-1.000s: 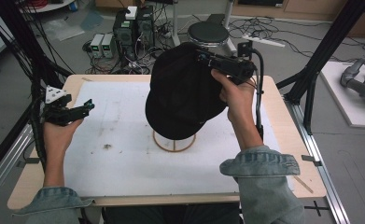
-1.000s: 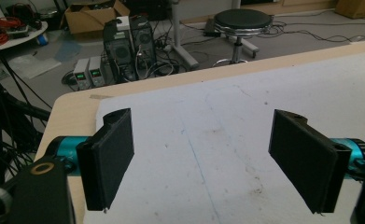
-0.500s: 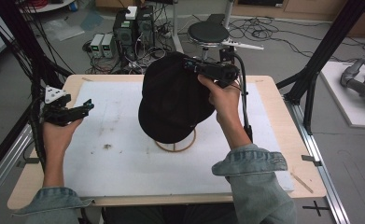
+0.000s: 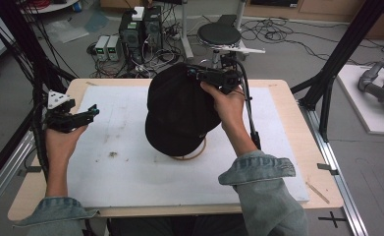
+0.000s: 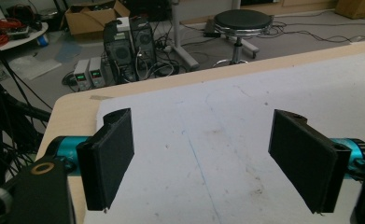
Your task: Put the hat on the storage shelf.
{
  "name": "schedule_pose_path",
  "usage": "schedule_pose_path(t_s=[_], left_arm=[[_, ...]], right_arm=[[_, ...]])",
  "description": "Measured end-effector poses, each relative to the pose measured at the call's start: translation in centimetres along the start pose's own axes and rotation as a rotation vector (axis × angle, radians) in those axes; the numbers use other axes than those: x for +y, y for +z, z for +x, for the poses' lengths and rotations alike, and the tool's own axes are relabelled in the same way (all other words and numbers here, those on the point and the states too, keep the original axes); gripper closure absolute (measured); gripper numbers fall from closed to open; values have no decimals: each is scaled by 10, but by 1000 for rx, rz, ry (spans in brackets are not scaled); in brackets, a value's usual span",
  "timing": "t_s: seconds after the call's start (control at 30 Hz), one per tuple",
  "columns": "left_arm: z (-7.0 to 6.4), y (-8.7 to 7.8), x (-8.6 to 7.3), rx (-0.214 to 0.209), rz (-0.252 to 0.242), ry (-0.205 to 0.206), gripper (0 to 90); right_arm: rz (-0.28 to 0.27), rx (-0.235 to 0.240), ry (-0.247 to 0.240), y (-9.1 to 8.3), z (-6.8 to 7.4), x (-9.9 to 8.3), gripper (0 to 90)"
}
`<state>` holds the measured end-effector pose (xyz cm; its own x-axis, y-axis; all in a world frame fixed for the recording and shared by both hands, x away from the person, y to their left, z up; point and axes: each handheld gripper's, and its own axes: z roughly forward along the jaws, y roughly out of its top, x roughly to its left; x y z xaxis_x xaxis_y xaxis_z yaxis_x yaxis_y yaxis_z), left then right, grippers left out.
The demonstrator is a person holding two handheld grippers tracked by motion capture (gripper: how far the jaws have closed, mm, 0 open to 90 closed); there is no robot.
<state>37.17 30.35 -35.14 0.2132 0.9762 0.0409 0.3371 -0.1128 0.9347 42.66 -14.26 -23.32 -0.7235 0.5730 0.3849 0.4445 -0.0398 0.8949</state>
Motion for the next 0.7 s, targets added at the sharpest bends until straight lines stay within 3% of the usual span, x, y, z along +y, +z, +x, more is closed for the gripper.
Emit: schedule_pose_path(t_s=[0.7], left_arm=[[0,0,0,-1,4,0,224]], right_arm=[[30,-61,-1,15,-5,-9,575]])
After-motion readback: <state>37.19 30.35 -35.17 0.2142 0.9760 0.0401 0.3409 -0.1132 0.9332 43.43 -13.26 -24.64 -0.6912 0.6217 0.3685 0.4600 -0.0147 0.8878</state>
